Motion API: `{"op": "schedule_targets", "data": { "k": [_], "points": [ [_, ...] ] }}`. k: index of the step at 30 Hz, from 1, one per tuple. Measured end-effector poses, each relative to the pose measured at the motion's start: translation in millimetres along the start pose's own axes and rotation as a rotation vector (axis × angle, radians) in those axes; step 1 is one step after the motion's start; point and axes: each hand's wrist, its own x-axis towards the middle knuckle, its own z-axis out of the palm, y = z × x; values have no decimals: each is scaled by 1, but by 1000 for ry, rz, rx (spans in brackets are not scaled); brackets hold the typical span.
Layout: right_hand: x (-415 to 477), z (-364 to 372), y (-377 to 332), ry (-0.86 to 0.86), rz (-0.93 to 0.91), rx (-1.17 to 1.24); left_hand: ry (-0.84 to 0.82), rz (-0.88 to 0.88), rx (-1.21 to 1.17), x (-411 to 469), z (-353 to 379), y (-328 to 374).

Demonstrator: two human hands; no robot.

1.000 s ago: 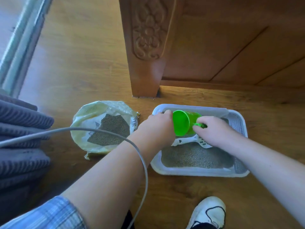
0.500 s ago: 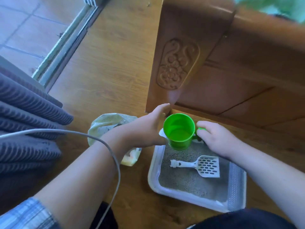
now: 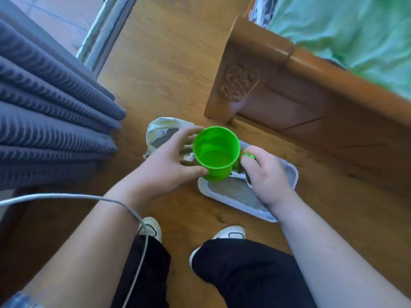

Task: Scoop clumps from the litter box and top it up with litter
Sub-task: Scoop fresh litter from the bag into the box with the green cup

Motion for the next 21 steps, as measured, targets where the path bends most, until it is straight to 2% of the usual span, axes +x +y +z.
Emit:
{"op": "schedule_targets", "data": {
  "k": [3,6,13,18,21],
  "points": [
    [-54,-24,-71,-22,51,64,-48,-30,16,-62,-20,58],
    [-104,-51,-165,-35,25,116,-26,-26,82,-127,-46,130],
    [-206,-93,-384,-25,-192,112,99,136,8,-269,-123,288],
    [-254,-88,-487,-46,-289,206,224,278,-92,-359,-167,359],
    [-278,-84,-536,-72,-399,196,364,359,-196,-407,-182,379]
  ]
}}
